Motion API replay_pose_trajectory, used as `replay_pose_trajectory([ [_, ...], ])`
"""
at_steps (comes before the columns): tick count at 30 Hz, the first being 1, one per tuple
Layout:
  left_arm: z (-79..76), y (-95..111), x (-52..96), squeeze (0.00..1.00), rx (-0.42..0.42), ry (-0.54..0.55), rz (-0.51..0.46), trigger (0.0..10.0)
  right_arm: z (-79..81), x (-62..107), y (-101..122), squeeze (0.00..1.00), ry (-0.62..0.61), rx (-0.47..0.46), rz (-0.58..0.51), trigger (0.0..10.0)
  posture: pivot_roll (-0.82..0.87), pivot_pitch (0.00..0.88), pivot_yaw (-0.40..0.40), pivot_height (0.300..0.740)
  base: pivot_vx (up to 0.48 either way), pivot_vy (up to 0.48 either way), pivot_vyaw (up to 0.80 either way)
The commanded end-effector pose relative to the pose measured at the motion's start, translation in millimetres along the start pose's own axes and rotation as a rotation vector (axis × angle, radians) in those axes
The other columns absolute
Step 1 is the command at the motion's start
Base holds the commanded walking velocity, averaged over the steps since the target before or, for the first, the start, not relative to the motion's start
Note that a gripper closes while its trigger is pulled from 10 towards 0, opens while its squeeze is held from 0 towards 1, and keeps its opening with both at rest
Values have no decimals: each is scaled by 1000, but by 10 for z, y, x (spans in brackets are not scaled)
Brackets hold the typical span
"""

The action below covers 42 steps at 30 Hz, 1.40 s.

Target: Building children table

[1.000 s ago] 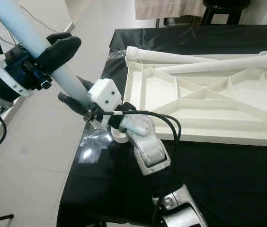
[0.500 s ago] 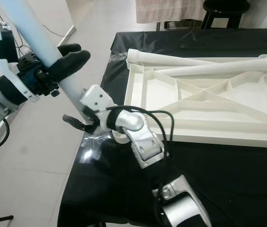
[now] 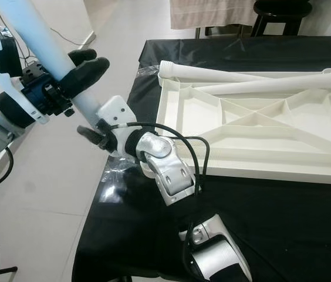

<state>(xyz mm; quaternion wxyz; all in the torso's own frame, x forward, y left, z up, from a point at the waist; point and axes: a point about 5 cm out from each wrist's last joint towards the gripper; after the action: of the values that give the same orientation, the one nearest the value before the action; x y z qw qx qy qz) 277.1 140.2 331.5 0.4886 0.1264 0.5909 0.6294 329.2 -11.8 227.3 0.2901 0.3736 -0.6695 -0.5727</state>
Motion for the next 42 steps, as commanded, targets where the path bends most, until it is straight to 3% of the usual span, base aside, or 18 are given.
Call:
replay_pose_trajectory([
  [1, -306, -28, -139, 0, 90, -186, -65, 0, 63, -116, 93, 0, 20, 7, -13, 0, -50, 117, 96, 740, 0, 0, 0],
  [8, -302, -17, -138, 0, 86, -178, -77, 0, 32, -106, 79, 0, 9, 16, -6, 0, -52, 119, 95, 740, 0, 0, 0],
  [9, -267, -16, -131, 600, 87, -146, -85, 10000, 4, -94, 74, 0, -1, 13, -7, 0, -51, 119, 92, 740, 0, 0, 0],
  [10, -236, -14, -123, 600, 88, -122, -90, 10000, -20, -86, 74, 0, -10, 8, -11, 0, -51, 120, 93, 740, 0, 0, 0],
  [11, -199, -16, -96, 1000, 85, -91, -85, 10000, -52, -75, 79, 0, -21, -3, -19, 0, -54, 122, 94, 740, 0, 0, 0],
  [18, -60, -22, 92, 1000, 58, 37, -57, 10000, -198, -25, 129, 0, -70, -45, -66, 0, -54, 125, 92, 740, 0, 0, 0],
  [23, 148, 28, 530, 1000, -7, 271, -9, 10000, -494, 109, 256, 0, -169, -145, -175, 0, -42, 138, 85, 740, 0, 0, 0],
  [28, 252, 70, 798, 1000, -58, 429, 24, 10000, -677, 207, 311, 0, -226, -203, -234, 0, -32, 147, 83, 740, 0, 0, 0],
  [29, 208, 62, 951, 1000, -34, 484, 34, 10000, -788, 287, 327, 0, -253, -229, -263, 0, -9, 166, 76, 740, 0, 0, 0],
  [30, 208, 62, 951, 1000, -34, 484, 34, 10000, -788, 287, 327, 0, -253, -229, -263, 0, -9, 166, 76, 740, 0, 0, 0],
  [32, -17, -47, 1073, 1000, 40, 486, 77, 10000, -888, 386, 341, 0, -256, -249, -296, 0, -1, 180, 76, 740, 0, 0, 0],
  [33, -198, -164, 1066, 1000, 74, 433, 139, 10000, -876, 402, 338, 0, -228, -234, -297, 0, 7, 196, 78, 740, 0, 0, 0],
  [35, -317, -233, 1060, 1000, 90, 396, 180, 10000, -861, 405, 336, 0, -207, -224, -298, 0, 9, 201, 79, 740, 0, 0, 0],
  [36, -516, -382, 1040, 965, 113, 331, 265, 10000, -754, 399, 276, 0, -98, -198, -267, 0, 27, 221, 74, 740, 0, 0, 0],
  [37, -516, -382, 1040, 965, 113, 331, 265, 10000, -754, 399, 276, 0, -98, -198, -267, 0, 27, 221, 74, 740, 0, 0, 0],
  [38, -679, -478, 1036, 380, 133, 279, 327, 10000, -648, 402, 217, 0, 11, -177, -235, 1412, 33, 232, 71, 740, 0, 0, 0],
  [39, -815, -550, 1037, 0, 144, 240, 377, 10000, -532, 420, 152, 0, 141, -151, -196, 10000, 36, 249, 72, 740, 0, 0, 0],
  [42, -908, -584, 1047, 0, 150, 219, 409, 10000, -455, 440, 103, 0, 239, -142, -164, 10000, 34, 259, 70, 740, 0, 0, 0],
])
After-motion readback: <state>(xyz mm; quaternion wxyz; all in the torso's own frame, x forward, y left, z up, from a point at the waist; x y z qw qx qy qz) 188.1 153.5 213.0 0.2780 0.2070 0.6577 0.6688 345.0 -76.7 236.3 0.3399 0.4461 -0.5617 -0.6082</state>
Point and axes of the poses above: a point about 5 cm out from each wrist's last joint towards the gripper, its own x axis pointing back from the gripper into the wrist, its own y axis along the axis of the wrist's last joint, z = x × y, and after that the axes turned 8 degrees about -x, right-handed
